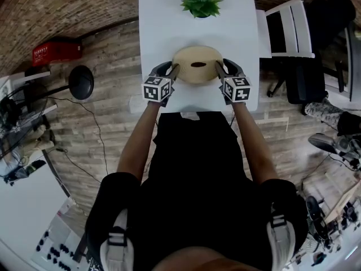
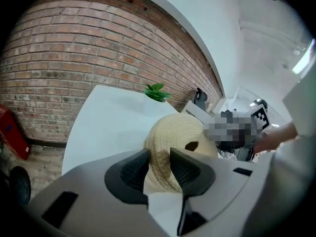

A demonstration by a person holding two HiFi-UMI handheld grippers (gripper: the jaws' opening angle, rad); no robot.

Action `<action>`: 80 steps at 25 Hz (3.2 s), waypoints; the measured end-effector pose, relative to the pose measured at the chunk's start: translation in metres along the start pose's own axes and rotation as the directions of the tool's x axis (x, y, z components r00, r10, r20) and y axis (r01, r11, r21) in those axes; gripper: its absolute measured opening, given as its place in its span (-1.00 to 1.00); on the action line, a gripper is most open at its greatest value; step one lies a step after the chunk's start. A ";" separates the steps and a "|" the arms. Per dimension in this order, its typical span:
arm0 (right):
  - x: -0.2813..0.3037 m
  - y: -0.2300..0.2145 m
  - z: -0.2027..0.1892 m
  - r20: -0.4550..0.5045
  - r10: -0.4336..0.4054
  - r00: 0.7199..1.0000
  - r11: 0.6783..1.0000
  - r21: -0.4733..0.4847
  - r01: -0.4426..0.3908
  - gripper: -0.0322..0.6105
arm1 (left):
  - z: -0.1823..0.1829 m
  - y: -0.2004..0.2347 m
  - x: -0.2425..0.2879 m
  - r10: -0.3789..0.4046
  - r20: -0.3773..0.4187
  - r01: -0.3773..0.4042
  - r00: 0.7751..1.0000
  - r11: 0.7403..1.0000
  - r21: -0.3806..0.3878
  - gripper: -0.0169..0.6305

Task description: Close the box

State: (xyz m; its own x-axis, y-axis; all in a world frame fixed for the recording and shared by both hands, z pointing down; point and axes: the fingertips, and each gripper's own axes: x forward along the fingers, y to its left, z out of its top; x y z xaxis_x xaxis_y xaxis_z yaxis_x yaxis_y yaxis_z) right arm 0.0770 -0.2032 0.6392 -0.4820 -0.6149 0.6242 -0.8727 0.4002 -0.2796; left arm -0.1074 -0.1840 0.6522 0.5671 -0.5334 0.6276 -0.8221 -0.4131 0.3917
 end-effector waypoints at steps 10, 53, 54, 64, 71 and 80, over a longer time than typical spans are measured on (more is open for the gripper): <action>0.008 -0.006 -0.001 -0.022 -0.023 0.999 0.999 -0.046 0.022 -0.48 | -0.001 0.006 0.010 0.040 -0.016 -0.038 0.999 0.996 0.083 -0.47; -0.002 -0.015 0.009 0.036 -0.020 0.999 0.991 -0.132 0.025 -0.86 | 0.012 0.024 0.001 0.101 0.050 -0.105 0.994 0.990 0.097 -0.57; -0.003 -0.015 0.009 0.038 -0.018 0.999 0.990 -0.137 0.023 -0.85 | 0.013 0.023 0.000 0.100 0.050 -0.104 0.994 0.990 0.095 -0.57; -0.025 0.016 0.015 0.071 0.079 0.994 0.980 -0.190 -0.065 -0.91 | 0.023 -0.005 -0.030 0.049 0.141 -0.070 0.989 0.987 0.143 -0.79; -0.048 0.028 0.002 0.050 0.133 0.990 0.964 -0.237 -0.118 -0.91 | 0.021 -0.039 -0.049 -0.012 0.170 -0.013 0.985 0.989 0.144 -0.86; -0.071 0.044 -0.005 0.034 0.184 0.982 0.946 -0.277 -0.168 -0.91 | 0.010 -0.062 -0.069 -0.029 0.183 0.003 0.983 0.991 0.137 -0.87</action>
State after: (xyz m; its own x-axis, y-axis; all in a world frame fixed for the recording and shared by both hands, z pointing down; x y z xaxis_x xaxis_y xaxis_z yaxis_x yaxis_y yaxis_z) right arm 0.0730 -0.1389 0.5861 -0.6368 -0.5533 0.5370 -0.7233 0.6699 -0.1677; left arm -0.0949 -0.1286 0.5780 0.5901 -0.6476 0.4821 -0.8055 -0.5123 0.2978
